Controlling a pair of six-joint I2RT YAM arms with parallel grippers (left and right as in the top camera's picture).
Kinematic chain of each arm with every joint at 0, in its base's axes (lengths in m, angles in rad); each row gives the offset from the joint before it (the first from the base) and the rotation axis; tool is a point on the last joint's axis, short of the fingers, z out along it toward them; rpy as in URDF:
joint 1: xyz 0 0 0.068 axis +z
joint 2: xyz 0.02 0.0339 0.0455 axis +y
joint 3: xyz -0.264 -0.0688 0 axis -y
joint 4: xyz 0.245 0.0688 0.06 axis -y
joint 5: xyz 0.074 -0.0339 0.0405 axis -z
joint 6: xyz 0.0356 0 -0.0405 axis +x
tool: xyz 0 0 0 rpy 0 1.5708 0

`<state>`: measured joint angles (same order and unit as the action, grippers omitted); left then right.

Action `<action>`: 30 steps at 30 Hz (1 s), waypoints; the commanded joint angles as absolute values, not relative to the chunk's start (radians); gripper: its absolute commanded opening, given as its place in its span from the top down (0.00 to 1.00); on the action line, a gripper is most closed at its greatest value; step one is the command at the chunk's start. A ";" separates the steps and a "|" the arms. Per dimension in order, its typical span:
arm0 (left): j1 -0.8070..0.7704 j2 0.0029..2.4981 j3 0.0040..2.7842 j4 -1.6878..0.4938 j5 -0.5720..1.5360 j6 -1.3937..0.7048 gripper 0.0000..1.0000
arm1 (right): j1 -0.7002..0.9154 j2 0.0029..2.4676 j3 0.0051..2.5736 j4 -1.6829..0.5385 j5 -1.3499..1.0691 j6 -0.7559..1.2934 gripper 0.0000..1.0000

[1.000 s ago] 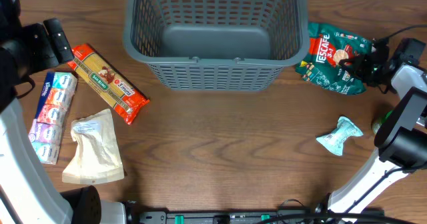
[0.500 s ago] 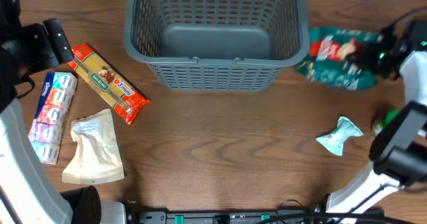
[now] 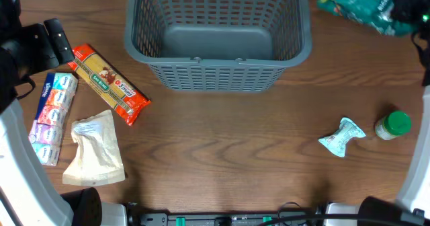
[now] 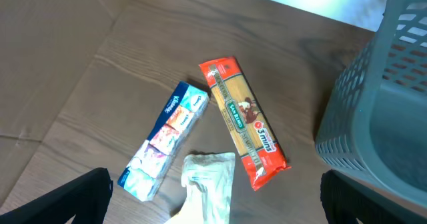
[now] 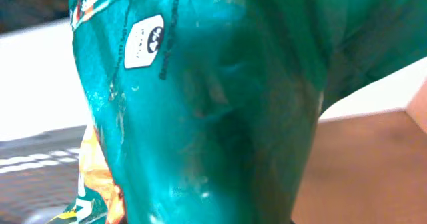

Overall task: Pack container
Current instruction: 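Lift the Nescafe bag and drop it into the basket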

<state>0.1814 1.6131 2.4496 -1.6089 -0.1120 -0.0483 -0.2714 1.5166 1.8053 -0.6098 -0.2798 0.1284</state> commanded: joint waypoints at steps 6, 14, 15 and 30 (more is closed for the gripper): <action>0.179 1.614 2.451 -1.656 -0.090 -0.039 0.01 | 0.031 1.502 1.838 -0.535 -0.474 -0.041 0.99; 0.179 1.614 2.451 -1.647 -0.091 -0.038 0.02 | 0.291 1.636 1.838 -0.584 -0.308 -0.288 0.99; 0.179 1.614 2.451 -1.647 -0.091 -0.038 0.01 | 0.309 1.658 1.838 -0.585 -0.283 -0.313 0.99; 0.179 1.614 2.451 -1.645 -0.090 -0.038 0.01 | 0.339 1.887 1.838 -0.574 -0.179 -0.268 0.99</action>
